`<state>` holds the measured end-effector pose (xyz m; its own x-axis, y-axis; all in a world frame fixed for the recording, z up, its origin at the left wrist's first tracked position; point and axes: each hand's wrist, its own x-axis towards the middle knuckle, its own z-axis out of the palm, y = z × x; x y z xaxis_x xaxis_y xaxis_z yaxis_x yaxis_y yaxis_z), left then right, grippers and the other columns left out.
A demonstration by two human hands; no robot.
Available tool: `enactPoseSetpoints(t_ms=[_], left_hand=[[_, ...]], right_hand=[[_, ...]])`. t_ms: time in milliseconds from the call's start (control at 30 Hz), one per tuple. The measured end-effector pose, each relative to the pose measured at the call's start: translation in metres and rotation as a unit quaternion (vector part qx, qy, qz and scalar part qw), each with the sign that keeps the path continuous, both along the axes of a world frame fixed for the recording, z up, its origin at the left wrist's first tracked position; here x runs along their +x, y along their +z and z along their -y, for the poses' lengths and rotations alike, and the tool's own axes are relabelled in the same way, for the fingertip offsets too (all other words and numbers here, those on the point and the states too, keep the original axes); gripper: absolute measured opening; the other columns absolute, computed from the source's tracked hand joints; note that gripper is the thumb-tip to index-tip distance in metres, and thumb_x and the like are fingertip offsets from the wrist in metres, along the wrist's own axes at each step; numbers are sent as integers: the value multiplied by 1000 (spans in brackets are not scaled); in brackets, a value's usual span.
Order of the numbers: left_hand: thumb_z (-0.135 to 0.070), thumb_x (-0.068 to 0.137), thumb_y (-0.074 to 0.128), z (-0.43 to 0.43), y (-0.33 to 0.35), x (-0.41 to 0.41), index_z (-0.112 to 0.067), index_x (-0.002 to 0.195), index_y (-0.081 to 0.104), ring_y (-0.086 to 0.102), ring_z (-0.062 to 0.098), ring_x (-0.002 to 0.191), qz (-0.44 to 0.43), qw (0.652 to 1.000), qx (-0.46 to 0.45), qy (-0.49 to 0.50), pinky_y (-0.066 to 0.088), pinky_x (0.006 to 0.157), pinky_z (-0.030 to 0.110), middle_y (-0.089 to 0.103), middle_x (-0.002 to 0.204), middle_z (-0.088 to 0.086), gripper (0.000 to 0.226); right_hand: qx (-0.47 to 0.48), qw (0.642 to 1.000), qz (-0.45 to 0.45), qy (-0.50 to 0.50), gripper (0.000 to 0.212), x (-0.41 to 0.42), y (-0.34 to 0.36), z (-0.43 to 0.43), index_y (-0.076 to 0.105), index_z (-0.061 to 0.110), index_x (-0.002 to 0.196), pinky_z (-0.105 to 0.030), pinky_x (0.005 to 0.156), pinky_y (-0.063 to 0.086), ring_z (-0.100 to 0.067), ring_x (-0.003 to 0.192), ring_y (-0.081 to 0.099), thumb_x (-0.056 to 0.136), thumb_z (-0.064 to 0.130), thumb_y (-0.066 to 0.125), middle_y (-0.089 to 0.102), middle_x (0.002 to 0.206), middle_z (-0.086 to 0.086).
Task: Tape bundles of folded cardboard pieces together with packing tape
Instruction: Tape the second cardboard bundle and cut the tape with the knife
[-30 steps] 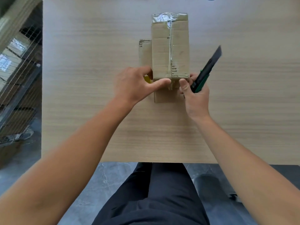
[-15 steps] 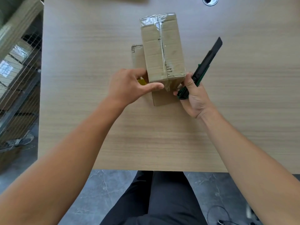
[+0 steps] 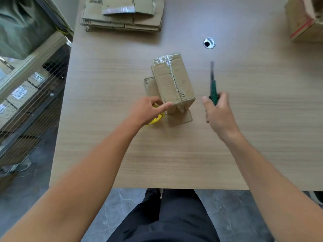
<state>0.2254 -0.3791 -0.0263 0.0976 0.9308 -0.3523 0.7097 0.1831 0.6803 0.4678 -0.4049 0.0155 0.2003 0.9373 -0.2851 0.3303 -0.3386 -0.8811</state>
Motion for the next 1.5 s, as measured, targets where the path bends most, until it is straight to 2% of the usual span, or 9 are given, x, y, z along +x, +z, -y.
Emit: enactPoseSetpoints(t_ms=[167,333,433,600,900,1100,1200,1367,1500], left_hand=[[-71,85,56,5,11,7,-26,88,71,69,14,75,9,1000,-15,-6,56,74,35,72,70,-8,48],[-28,101,49,17,13,-11,-24,107,68,62,20,93,51,997,-34,-39,51,83,36,68,101,-3,21],[-21,102,49,28,10,-26,-24,118,68,57,9,72,43,999,-27,-16,44,71,29,66,90,-5,25],[-35,95,65,34,12,-59,-27,95,69,60,5,70,38,999,10,19,46,66,28,69,72,-12,9],[-49,97,57,18,22,-41,-31,108,69,59,21,97,-174,977,48,-114,42,79,33,55,114,-2,24],[-50,98,51,38,25,-37,-26,103,65,62,19,100,-183,959,192,-104,32,109,44,59,112,-7,29],[-69,85,57,45,23,-62,-26,96,63,62,16,97,-234,950,164,-124,30,111,47,59,107,-8,45],[-42,101,52,64,15,-90,-20,101,70,66,25,87,-279,937,190,-85,23,117,51,63,105,-4,28],[-33,99,61,87,7,-111,-19,89,75,63,24,72,-295,927,230,-25,28,111,55,61,96,-3,22]], right_hand=[[96,973,132,163,22,-55,36,14,60,10,95,-29,84,41,-18,93,54,101,30,54,58,96,-5],[-40,925,224,305,49,-79,29,17,60,-5,128,-35,119,28,-18,150,28,106,37,45,29,164,-6],[-48,922,232,306,51,-80,23,20,60,-6,127,-33,122,21,-16,155,15,107,37,42,13,170,-4],[-96,897,244,355,51,-80,16,20,70,-2,110,-43,127,8,-9,155,-13,109,36,36,-10,170,2],[-140,861,293,392,50,-83,15,16,65,12,78,-49,124,15,-6,152,-23,107,40,35,-24,167,7],[-88,797,444,400,49,-79,-6,30,71,10,120,-63,117,24,-9,150,-31,102,44,41,-40,160,10],[-57,805,426,410,48,-73,-8,28,75,13,105,-60,121,17,-12,152,-27,102,46,41,-33,164,6],[113,821,445,340,39,-69,-18,43,67,3,91,-57,121,19,-38,157,-2,101,37,52,4,169,-19],[163,833,443,290,37,-82,-34,75,60,10,89,-55,100,32,-36,132,41,100,42,46,50,138,-18]])
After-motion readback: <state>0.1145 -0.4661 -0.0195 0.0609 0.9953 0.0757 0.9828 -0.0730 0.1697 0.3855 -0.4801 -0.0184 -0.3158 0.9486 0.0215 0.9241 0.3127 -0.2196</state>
